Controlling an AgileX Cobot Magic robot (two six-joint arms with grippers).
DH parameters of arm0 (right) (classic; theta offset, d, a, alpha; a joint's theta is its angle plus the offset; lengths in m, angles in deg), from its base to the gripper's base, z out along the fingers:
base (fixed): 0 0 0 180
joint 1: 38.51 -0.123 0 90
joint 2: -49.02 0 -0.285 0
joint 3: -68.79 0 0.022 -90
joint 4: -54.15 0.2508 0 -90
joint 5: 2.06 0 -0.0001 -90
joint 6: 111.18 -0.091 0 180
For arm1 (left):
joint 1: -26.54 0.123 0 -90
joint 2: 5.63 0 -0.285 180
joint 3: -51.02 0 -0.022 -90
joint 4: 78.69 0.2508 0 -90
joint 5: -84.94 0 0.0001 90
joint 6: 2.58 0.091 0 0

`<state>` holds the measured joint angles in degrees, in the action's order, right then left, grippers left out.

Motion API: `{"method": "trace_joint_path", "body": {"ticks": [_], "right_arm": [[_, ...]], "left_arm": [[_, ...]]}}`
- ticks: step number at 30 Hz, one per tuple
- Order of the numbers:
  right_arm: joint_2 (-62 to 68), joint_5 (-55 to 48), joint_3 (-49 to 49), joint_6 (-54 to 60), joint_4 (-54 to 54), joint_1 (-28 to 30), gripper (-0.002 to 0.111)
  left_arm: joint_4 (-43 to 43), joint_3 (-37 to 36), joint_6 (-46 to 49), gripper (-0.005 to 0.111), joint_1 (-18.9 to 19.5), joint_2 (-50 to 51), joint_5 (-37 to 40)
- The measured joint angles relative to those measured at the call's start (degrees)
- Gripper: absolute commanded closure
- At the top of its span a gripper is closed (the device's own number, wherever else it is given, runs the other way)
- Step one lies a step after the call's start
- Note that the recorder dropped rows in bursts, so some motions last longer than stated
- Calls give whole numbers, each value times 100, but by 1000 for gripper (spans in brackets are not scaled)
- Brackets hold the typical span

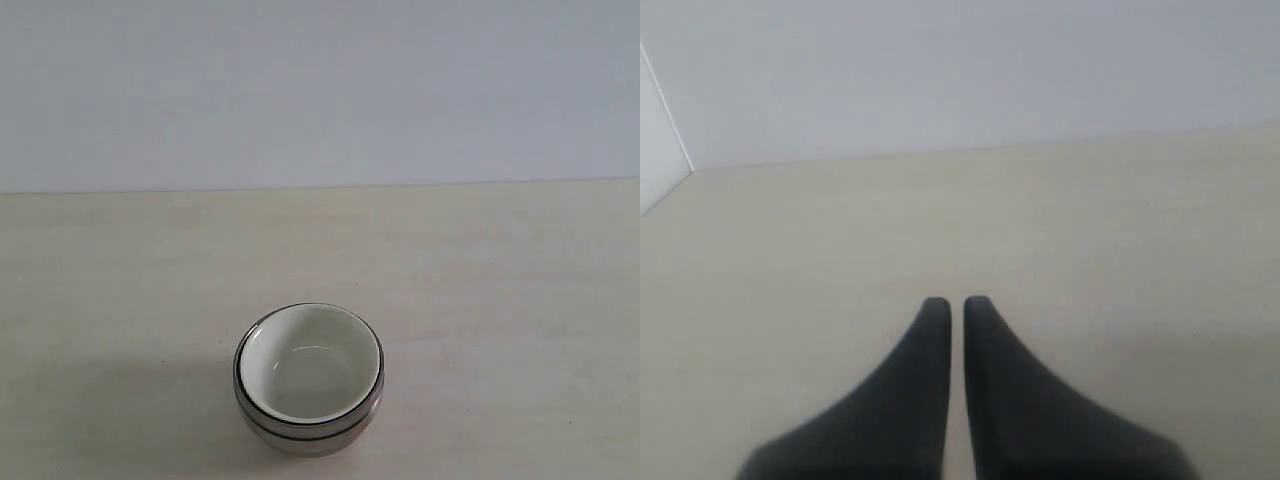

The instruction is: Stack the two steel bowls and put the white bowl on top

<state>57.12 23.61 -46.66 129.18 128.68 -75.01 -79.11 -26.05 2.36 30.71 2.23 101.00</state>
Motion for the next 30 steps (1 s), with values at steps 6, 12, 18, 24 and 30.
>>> {"method": "trace_joint_path", "body": {"ticks": [6,12,18,24,30], "right_arm": [[0,0,0,0,0,0,108],[0,-48,0,-152,-202,476,108],[0,-1384,0,-4497,-4762,2202,108],[0,-2296,104,-6663,-6966,2624,108],[0,-2229,715,-6663,-7018,2624,108]], "left_arm": [[0,0,0,103,0,0,0],[0,0,0,103,0,0,0],[0,0,0,103,0,0,0],[0,0,0,103,0,0,0],[0,0,0,103,0,0,0]]}}
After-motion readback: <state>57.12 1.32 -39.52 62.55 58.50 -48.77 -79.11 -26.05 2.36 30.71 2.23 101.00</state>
